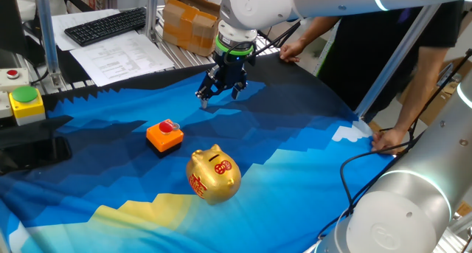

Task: Drop coins into a piggy bank

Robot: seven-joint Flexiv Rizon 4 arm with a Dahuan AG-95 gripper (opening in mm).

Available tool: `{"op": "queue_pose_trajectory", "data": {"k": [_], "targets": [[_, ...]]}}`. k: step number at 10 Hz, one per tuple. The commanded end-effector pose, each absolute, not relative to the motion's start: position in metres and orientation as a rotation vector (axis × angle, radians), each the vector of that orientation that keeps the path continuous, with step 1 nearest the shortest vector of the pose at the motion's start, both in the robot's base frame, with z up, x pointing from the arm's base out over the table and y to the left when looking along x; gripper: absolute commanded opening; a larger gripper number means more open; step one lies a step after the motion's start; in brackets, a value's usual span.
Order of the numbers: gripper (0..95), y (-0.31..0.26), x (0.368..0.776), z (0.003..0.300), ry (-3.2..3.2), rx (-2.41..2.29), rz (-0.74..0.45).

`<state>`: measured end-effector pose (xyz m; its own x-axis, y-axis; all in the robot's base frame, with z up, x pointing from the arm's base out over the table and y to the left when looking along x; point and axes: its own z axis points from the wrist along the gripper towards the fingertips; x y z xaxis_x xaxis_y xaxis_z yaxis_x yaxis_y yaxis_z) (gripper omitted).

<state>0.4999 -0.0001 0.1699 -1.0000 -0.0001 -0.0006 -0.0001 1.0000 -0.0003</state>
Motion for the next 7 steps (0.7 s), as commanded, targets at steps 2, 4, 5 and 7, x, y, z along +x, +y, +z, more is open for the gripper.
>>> {"op": "queue_pose_trajectory", "data": {"k": [2, 4, 5, 7], "targets": [[0.0, 0.0005, 0.4982, 0.1687, 3.131, 0.284, 0.273], [0.0, 0.0012, 0.4942, 0.1665, 3.131, 0.28, 0.277], [0.0, 0.0013, 0.4936, 0.1663, 3.131, 0.278, 0.277], [0.0, 0.0013, 0.4936, 0.1663, 3.131, 0.281, 0.287]]}}
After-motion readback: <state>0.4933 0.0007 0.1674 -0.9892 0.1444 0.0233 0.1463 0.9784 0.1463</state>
